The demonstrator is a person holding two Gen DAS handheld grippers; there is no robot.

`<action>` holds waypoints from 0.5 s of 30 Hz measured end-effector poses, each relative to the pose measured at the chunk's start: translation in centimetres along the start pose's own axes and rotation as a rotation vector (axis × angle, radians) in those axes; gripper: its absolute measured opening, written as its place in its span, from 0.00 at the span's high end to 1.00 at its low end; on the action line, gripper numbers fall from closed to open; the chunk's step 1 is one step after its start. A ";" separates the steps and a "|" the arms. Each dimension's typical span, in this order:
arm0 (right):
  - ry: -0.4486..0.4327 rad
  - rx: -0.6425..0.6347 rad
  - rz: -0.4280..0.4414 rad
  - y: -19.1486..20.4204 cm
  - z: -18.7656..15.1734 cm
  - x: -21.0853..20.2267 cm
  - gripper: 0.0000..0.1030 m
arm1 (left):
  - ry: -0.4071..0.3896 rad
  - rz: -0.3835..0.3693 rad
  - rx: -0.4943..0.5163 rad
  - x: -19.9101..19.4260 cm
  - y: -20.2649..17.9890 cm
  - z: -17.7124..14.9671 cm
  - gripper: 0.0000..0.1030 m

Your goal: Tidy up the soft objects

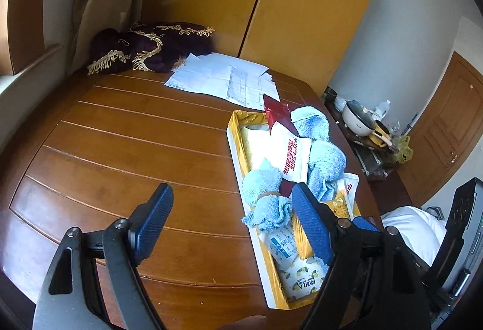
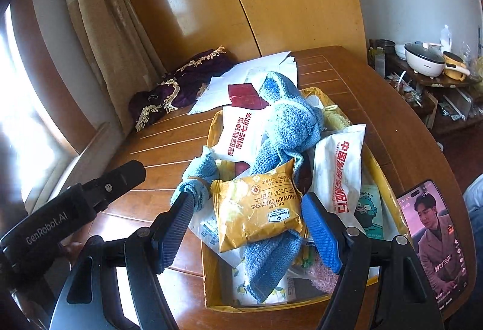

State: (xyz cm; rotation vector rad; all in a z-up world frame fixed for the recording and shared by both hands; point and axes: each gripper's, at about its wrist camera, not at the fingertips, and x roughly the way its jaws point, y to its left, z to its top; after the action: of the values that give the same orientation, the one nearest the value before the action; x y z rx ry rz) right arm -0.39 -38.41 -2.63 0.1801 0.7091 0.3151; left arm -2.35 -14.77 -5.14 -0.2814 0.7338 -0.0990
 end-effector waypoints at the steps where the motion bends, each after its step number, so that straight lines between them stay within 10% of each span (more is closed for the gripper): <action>1: 0.000 0.000 0.001 0.0 0.0 0.0 0.26 | -0.003 0.004 0.003 0.0 -0.1 0.0 0.21; 15: -0.002 -0.005 0.012 0.1 -0.1 -0.1 0.26 | -0.002 0.039 0.022 0.0 -0.3 -0.2 0.21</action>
State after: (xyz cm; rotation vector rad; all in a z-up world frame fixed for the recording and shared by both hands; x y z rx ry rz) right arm -0.52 -38.38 -2.61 0.1801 0.7053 0.3277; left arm -2.47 -15.14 -5.16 -0.2457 0.7350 -0.0700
